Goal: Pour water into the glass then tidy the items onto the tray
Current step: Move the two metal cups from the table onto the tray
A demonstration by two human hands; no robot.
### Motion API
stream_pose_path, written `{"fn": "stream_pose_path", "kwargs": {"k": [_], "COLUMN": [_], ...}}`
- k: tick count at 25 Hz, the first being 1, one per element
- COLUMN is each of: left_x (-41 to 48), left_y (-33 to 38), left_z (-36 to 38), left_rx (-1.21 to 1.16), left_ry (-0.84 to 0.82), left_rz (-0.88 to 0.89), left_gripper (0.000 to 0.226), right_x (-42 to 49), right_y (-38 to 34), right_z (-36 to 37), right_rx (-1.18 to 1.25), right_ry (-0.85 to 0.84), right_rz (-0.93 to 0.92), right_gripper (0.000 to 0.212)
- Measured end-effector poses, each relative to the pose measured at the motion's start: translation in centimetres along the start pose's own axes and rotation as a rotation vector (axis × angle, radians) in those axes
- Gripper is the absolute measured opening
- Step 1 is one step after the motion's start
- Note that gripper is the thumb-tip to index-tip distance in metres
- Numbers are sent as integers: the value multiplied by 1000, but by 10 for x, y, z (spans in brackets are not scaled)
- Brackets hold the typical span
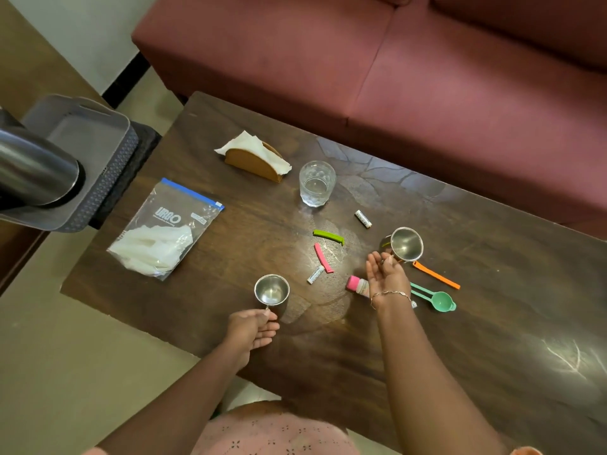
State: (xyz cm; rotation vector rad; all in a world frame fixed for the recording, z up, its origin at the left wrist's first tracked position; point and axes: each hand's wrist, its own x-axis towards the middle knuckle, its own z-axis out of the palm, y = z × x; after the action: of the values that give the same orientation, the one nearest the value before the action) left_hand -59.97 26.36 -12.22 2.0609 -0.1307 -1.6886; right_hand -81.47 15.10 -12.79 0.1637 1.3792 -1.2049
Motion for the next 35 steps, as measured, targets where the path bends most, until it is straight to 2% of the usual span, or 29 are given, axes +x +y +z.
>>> {"fn": "stream_pose_path", "kwargs": {"k": [8, 14, 21, 31, 35], "left_x": [-19, -33, -45, -27, -9], "left_y": [29, 71, 114, 173, 210], "left_z": [-67, -159, -285, -351, -361], "left_rx": [-59, -74, -66, -106, -121], "left_ry": [-17, -105, -109, -78, -69], "left_rz": [110, 257, 385, 388, 410], "left_gripper": [26, 26, 26, 29, 27], "right_x": [-82, -140, -197, -209, -202], "right_y": [71, 125, 196, 244, 248], "right_z": [19, 88, 173, 267, 310], "right_rx": [-92, -104, -133, -286, -316], "right_ry": [-47, -87, -184, -231, -264], "right_rz": [-47, -102, -133, -46, -57], "right_gripper": [32, 30, 29, 23, 27]}}
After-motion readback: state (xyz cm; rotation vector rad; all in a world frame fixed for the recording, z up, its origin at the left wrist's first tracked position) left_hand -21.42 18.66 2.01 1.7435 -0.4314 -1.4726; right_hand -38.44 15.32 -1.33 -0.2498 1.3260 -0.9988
